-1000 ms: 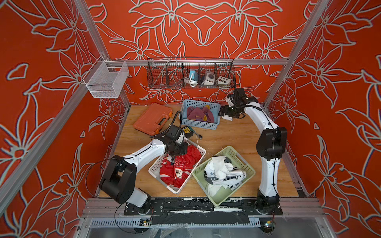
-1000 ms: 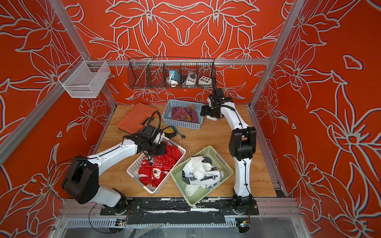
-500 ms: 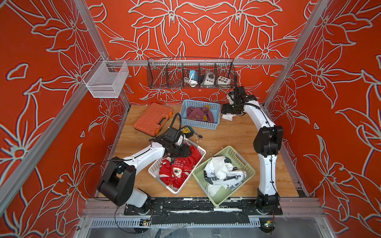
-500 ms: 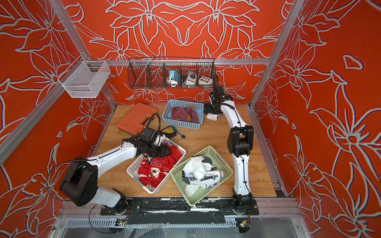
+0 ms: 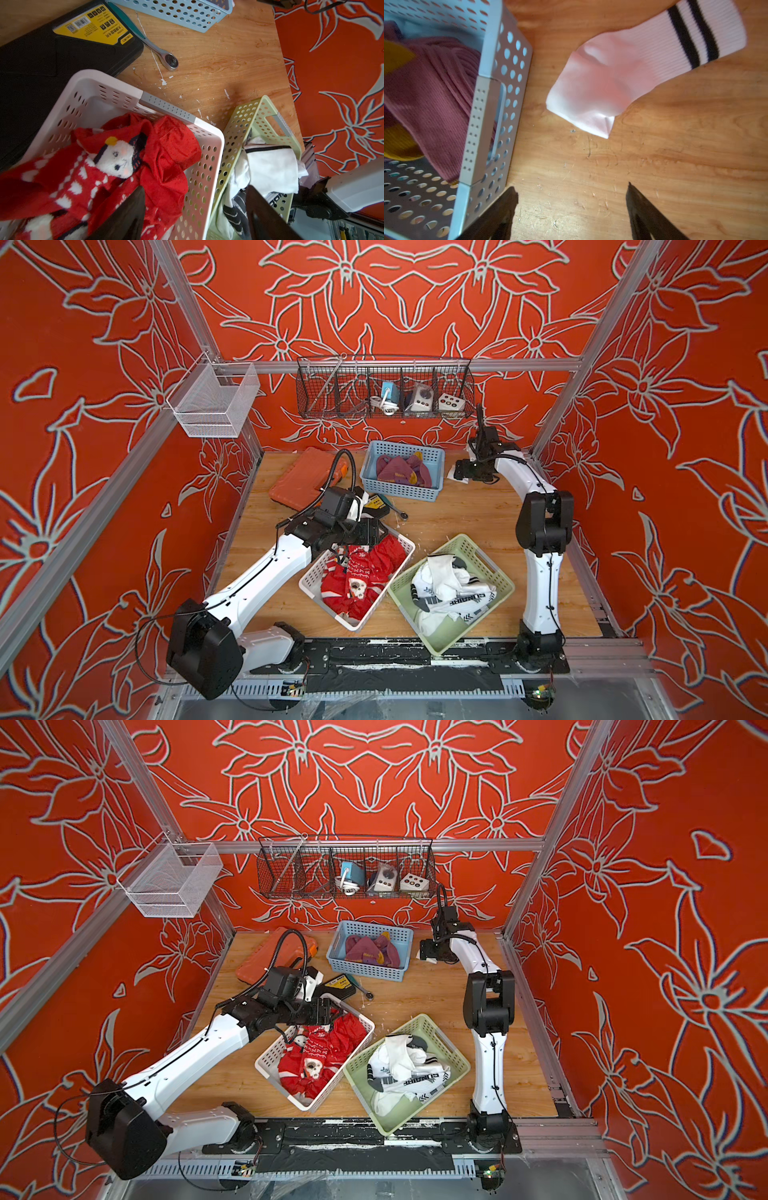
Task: Sort the socks into the basket by color
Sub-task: Pick up the sock from the center of the board.
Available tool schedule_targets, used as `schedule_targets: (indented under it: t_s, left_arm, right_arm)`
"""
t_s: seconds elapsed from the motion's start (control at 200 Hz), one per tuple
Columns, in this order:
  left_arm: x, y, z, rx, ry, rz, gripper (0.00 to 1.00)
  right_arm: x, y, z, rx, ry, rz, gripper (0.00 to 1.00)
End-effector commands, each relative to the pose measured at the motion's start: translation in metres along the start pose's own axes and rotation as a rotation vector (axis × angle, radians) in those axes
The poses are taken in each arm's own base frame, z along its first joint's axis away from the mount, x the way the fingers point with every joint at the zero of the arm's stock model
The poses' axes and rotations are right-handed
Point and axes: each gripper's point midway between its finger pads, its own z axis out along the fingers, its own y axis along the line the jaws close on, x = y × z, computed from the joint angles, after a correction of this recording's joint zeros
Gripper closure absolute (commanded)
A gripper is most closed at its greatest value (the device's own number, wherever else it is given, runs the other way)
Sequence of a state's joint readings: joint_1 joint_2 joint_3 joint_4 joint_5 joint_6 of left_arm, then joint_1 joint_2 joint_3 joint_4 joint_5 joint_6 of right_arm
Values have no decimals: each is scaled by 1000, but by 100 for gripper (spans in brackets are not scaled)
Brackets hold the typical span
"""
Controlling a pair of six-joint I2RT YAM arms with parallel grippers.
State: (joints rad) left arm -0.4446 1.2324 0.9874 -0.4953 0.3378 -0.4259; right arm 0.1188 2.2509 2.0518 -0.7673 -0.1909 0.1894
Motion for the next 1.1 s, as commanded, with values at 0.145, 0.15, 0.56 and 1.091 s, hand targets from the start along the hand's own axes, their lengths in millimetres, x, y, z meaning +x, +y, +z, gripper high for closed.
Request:
schedule_targets:
  t_s: [0.145,0.15,0.56,1.091]
  left_arm:
    - [1,-4,-14,-3,-2,-18,26]
    - [1,-4,-14,-3,-4,-19,26]
    - [-17,-16,-33,2,-64,-11,26]
    - [-29,-21,-25,13,-62,-22,26]
  right_arm:
    - [-39,-18,13,16,-91,-44,15]
    - [-40,-18,13,16,-93,-43,15]
    - [-53,-40,63,-104,-114,9,17]
    - [-33,-31,88,-163,-34,106,41]
